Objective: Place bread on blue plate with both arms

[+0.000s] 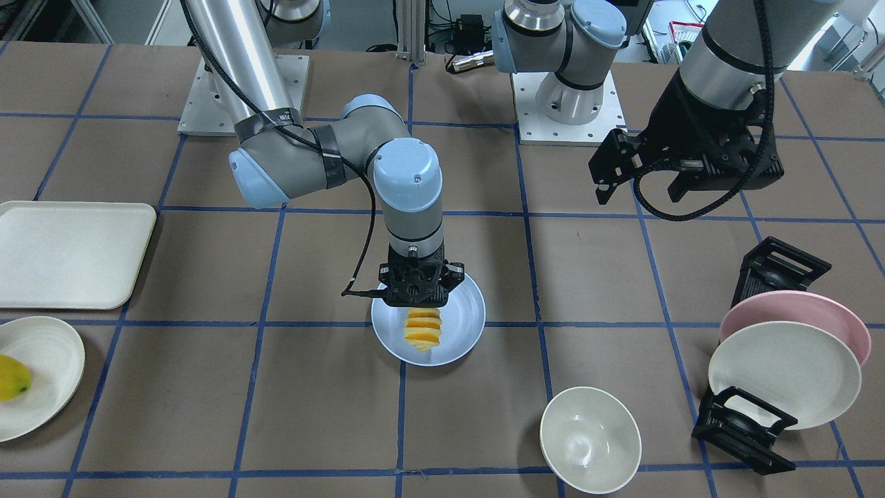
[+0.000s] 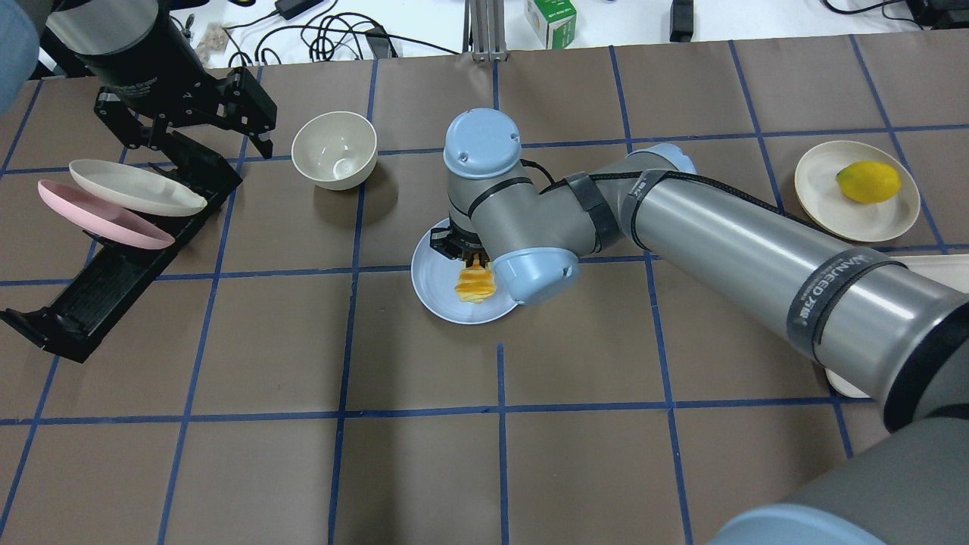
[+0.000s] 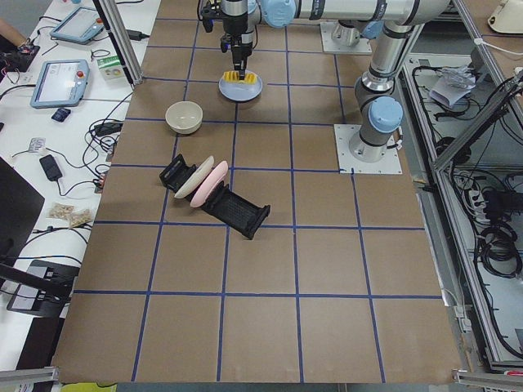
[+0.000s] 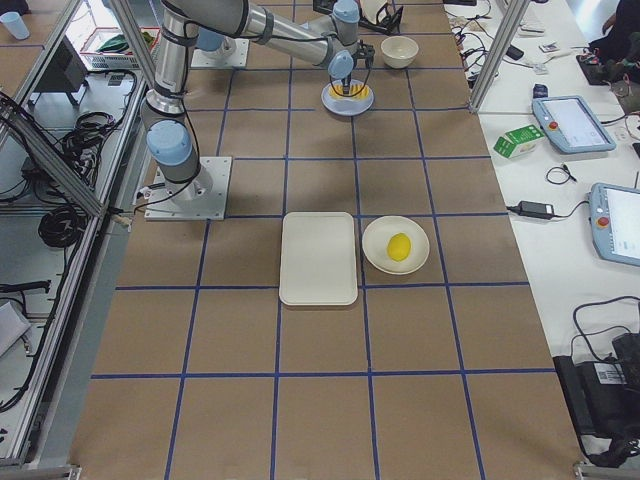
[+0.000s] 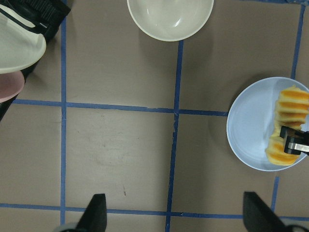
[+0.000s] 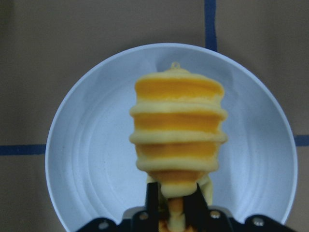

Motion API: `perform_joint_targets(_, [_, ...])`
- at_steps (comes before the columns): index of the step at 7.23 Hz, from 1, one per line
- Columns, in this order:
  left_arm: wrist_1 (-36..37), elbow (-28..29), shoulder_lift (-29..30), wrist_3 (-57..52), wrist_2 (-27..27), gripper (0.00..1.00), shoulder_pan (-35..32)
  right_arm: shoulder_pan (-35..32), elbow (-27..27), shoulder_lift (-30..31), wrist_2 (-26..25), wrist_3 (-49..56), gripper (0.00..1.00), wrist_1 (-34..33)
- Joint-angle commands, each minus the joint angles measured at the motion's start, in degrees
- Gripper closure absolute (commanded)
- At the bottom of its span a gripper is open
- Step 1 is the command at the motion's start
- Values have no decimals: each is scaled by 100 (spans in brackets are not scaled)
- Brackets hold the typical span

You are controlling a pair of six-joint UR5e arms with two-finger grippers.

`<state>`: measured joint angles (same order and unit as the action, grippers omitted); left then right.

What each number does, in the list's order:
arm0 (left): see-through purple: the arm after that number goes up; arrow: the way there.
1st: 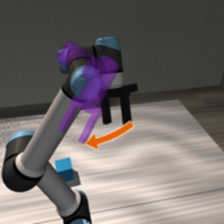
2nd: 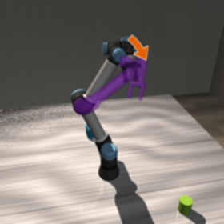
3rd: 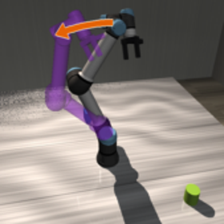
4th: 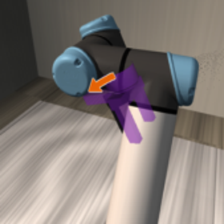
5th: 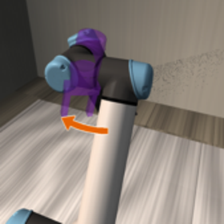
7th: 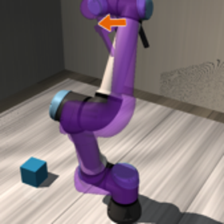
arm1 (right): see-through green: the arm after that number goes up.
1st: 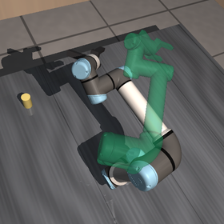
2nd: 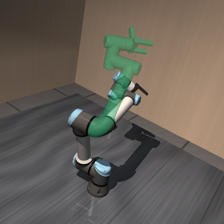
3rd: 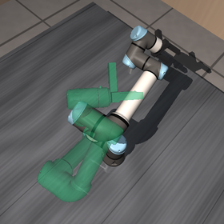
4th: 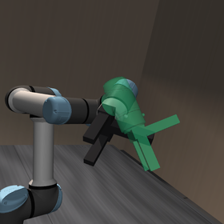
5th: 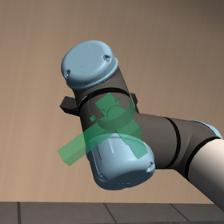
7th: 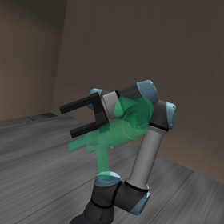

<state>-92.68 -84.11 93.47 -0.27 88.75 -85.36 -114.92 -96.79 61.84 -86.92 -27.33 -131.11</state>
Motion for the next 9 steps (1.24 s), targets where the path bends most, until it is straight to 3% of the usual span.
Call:
perform_joint_targets(1, [-100,-70,-65,-78,45,0,-42,-66,2,-31,-9,-35,9,-38])
perform_joint_targets(2, [-162,-149,-187,-87,45,0,-138,-66,19,3,-70,-18,0,-29])
perform_joint_targets(3, [-162,-245,-145,-96,176,0,-322,4,54,187,-97,60,0,93])
perform_joint_targets(4, [20,-324,-40,-226,812,0,-341,205,11,606,-158,313,0,721])
perform_joint_targets(5, [5,-360,-213,-289,723,0,-367,633,2,1063,-428,951,0,1554])
perform_joint_targets(7, [196,-247,-240,-315,-232,0,-429,1661,19,1925,-422,1745,0,2612])
perform_joint_targets(9, [224,-229,-285,-324,-183,0,-429,2611,29,2532,-457,1854,0,3125])
